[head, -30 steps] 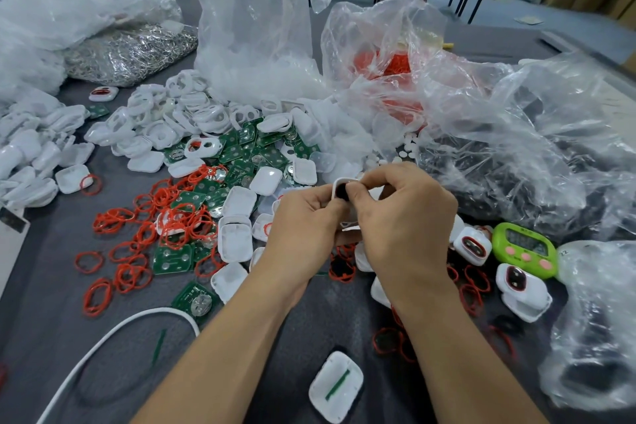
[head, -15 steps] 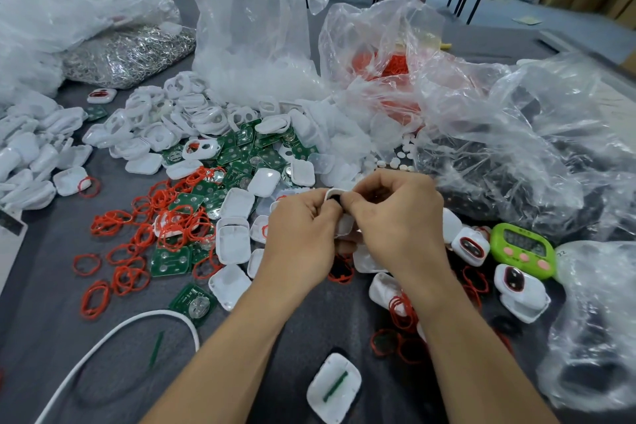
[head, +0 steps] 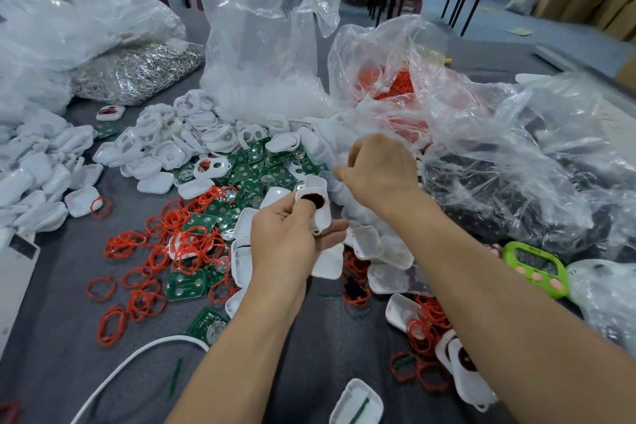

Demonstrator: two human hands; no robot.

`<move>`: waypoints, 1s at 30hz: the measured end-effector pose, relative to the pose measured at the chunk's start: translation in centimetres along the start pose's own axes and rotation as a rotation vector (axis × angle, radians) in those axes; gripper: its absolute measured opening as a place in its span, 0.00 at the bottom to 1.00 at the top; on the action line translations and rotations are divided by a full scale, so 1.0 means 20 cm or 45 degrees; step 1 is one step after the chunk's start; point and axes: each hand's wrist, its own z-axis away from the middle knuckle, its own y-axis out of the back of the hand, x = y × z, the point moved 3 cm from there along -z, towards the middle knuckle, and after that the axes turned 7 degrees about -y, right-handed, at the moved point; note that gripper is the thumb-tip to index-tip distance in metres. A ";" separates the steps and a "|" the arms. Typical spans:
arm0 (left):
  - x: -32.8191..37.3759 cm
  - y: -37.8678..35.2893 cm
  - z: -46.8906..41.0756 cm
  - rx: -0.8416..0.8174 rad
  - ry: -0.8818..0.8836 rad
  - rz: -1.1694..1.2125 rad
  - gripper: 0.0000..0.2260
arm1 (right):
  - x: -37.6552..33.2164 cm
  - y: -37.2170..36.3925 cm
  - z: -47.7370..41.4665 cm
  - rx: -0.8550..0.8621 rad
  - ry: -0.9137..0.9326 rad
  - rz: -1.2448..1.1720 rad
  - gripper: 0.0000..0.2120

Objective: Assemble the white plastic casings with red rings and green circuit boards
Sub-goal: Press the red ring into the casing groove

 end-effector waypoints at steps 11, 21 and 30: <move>0.02 0.01 -0.01 0.045 0.017 0.106 0.08 | -0.05 -0.03 0.00 0.076 0.184 0.235 0.08; 0.00 0.01 0.00 -0.038 0.116 0.108 0.07 | 0.20 0.24 0.06 0.112 -0.233 -0.650 0.13; -0.04 -0.03 0.01 -0.236 0.257 0.113 0.08 | 0.23 0.34 0.32 -0.435 -0.235 -1.382 0.05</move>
